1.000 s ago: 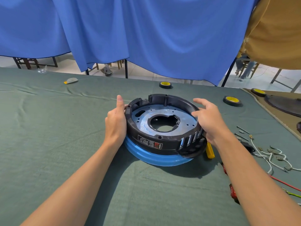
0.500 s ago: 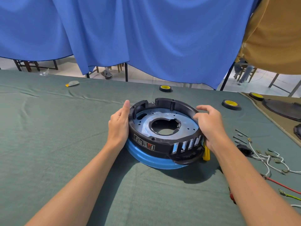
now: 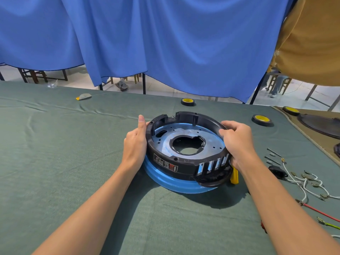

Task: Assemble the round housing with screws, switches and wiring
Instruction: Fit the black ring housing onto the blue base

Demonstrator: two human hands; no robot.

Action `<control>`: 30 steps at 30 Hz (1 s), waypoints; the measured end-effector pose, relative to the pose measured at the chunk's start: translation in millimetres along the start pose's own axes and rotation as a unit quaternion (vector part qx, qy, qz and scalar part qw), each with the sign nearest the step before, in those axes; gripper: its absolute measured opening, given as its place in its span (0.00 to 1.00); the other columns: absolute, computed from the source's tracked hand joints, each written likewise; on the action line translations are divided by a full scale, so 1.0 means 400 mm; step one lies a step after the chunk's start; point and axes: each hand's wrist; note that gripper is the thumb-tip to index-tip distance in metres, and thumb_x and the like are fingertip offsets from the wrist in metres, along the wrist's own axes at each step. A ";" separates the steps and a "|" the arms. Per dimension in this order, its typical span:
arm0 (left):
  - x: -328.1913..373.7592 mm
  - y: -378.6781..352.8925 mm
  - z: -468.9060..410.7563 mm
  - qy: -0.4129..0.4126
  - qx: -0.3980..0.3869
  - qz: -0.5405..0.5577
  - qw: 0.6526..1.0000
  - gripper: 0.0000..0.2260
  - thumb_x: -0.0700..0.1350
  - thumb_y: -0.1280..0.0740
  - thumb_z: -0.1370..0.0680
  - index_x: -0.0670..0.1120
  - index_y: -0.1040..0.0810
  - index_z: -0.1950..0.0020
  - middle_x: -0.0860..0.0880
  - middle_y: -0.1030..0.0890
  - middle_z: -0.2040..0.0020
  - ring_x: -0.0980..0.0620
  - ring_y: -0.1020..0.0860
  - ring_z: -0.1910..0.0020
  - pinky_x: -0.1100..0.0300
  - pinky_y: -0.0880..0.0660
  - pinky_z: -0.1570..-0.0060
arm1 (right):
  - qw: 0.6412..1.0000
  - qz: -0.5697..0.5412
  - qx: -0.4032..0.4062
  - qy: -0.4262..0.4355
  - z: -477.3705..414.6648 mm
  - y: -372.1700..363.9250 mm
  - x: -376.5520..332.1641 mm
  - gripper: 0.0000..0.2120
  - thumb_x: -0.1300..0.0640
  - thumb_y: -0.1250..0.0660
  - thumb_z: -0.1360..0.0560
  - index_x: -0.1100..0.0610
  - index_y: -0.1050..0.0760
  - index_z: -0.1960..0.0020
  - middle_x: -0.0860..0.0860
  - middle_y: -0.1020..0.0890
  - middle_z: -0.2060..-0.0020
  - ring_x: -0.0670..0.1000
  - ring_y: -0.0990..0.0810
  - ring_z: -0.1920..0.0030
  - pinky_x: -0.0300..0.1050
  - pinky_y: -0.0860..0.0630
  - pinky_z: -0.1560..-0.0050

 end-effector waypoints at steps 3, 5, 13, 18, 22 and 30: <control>-0.002 0.001 0.000 -0.008 -0.007 -0.014 1.000 0.38 0.77 0.50 0.30 0.45 0.19 0.57 0.34 0.18 0.51 0.39 0.19 0.51 0.42 0.25 0.42 | 1.000 0.009 0.003 -0.002 -0.001 -0.004 0.004 0.16 0.65 0.38 0.21 0.57 0.24 0.35 0.54 0.20 0.44 0.56 0.22 0.44 0.57 0.22 0.42; -0.001 0.000 0.001 -0.017 -0.014 -0.023 0.999 0.34 0.76 0.50 0.30 0.47 0.23 0.56 0.33 0.19 0.52 0.43 0.21 0.56 0.41 0.25 0.42 | 1.000 0.009 0.006 -0.002 -0.004 -0.004 0.005 0.16 0.65 0.38 0.21 0.57 0.24 0.35 0.54 0.20 0.44 0.56 0.23 0.44 0.57 0.22 0.42; -0.013 0.002 -0.006 -0.034 0.013 -0.039 0.999 0.33 0.67 0.45 0.25 0.36 0.22 0.56 0.34 0.20 0.53 0.36 0.21 0.50 0.39 0.27 0.42 | 1.000 0.016 0.007 0.003 -0.015 -0.006 0.009 0.15 0.64 0.38 0.20 0.55 0.24 0.35 0.51 0.21 0.44 0.53 0.23 0.46 0.46 0.22 0.51; -0.015 0.000 -0.001 -0.032 0.034 -0.047 0.998 0.24 0.63 0.44 0.23 0.45 0.19 0.56 0.46 0.17 0.59 0.45 0.20 0.54 0.45 0.25 0.46 | 1.000 0.004 -0.018 -0.005 -0.026 0.004 0.008 0.15 0.63 0.36 0.21 0.56 0.23 0.36 0.53 0.20 0.44 0.55 0.22 0.44 0.55 0.22 0.42; -0.018 0.002 0.000 -0.037 0.054 -0.066 0.996 0.19 0.59 0.44 0.19 0.49 0.20 0.56 0.51 0.18 0.60 0.51 0.21 0.55 0.53 0.27 0.51 | 0.999 0.008 -0.029 -0.011 -0.026 0.011 0.005 0.10 0.56 0.36 0.21 0.56 0.21 0.42 0.50 0.20 0.49 0.53 0.23 0.45 0.53 0.23 0.42; -0.015 -0.005 -0.015 -0.010 0.054 -0.033 0.998 0.21 0.58 0.45 0.17 0.44 0.22 0.53 0.45 0.19 0.54 0.47 0.21 0.51 0.50 0.26 0.48 | 0.947 0.316 -0.048 0.038 0.006 0.080 -0.016 0.23 0.40 0.44 0.21 0.59 0.24 0.46 0.57 0.20 0.55 0.52 0.23 0.59 0.53 0.24 0.52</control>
Point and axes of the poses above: each hand's wrist, its own z-axis away from the middle knuckle, its own y-axis out of the back of the hand, x = y × z
